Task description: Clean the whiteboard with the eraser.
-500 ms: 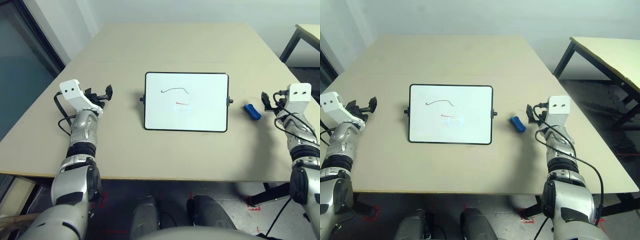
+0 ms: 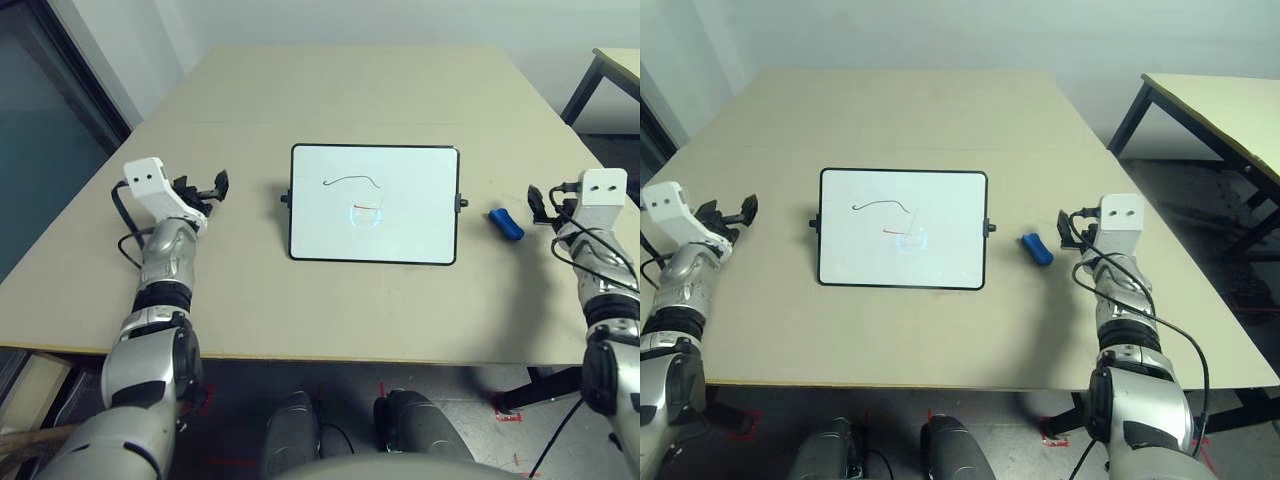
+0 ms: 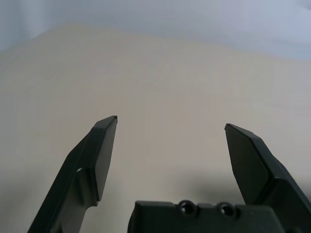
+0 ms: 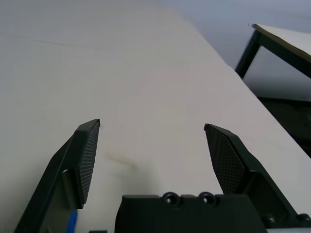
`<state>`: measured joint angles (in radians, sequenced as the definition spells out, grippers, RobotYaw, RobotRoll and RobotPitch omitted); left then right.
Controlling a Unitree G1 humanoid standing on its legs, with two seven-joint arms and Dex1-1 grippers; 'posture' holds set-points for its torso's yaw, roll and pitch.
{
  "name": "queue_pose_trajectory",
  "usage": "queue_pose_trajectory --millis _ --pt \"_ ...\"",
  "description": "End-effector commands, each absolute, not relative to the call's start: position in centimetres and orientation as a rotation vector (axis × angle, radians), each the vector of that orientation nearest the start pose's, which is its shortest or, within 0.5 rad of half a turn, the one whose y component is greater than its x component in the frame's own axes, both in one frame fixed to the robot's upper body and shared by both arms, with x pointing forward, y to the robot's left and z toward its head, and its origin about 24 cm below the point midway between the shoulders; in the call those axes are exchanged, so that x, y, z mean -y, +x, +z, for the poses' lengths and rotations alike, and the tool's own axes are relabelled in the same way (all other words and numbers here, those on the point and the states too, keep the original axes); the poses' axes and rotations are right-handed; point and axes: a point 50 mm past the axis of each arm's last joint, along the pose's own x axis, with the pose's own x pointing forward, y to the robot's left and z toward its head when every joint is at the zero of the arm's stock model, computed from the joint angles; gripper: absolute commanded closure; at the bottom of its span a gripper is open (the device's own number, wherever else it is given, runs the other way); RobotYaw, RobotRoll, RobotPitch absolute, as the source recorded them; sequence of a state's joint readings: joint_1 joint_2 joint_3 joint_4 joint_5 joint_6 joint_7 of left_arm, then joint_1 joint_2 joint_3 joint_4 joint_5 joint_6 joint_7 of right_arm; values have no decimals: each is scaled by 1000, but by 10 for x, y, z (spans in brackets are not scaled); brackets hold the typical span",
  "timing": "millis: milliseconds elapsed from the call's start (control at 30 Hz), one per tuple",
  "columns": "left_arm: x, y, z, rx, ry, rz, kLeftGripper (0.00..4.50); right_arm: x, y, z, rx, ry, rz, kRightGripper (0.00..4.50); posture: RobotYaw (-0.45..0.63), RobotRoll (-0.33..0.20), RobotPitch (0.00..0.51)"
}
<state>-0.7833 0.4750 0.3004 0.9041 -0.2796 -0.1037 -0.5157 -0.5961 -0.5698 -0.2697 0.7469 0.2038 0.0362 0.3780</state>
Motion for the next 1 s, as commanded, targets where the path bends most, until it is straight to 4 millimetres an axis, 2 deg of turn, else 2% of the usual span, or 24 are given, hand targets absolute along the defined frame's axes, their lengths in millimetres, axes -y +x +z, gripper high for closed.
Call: queue_pose_trajectory --millis 33,133,333,533,700,933,1000 --pt "-263 371 153 100 -12 -328 0 307 332 109 -183 -130 54 20 -218 0 52" --pt "-244 369 160 53 54 -516 0 301 326 105 -266 -134 109 20 -218 0 47" --pt "-211 363 169 -24 143 -770 0 291 322 97 -353 -140 147 20 -216 0 31" --pt "-191 363 168 -58 157 -870 0 288 323 90 -391 -144 150 20 -203 0 19" --pt "-176 359 159 -113 195 -945 0 290 323 84 -410 -136 139 20 -199 0 16" --pt "-166 357 162 -110 192 -977 0 290 319 81 -426 -115 132 20 -203 0 23" --pt "-165 356 163 -114 195 -983 0 289 317 80 -437 -95 122 407 -207 0 27"
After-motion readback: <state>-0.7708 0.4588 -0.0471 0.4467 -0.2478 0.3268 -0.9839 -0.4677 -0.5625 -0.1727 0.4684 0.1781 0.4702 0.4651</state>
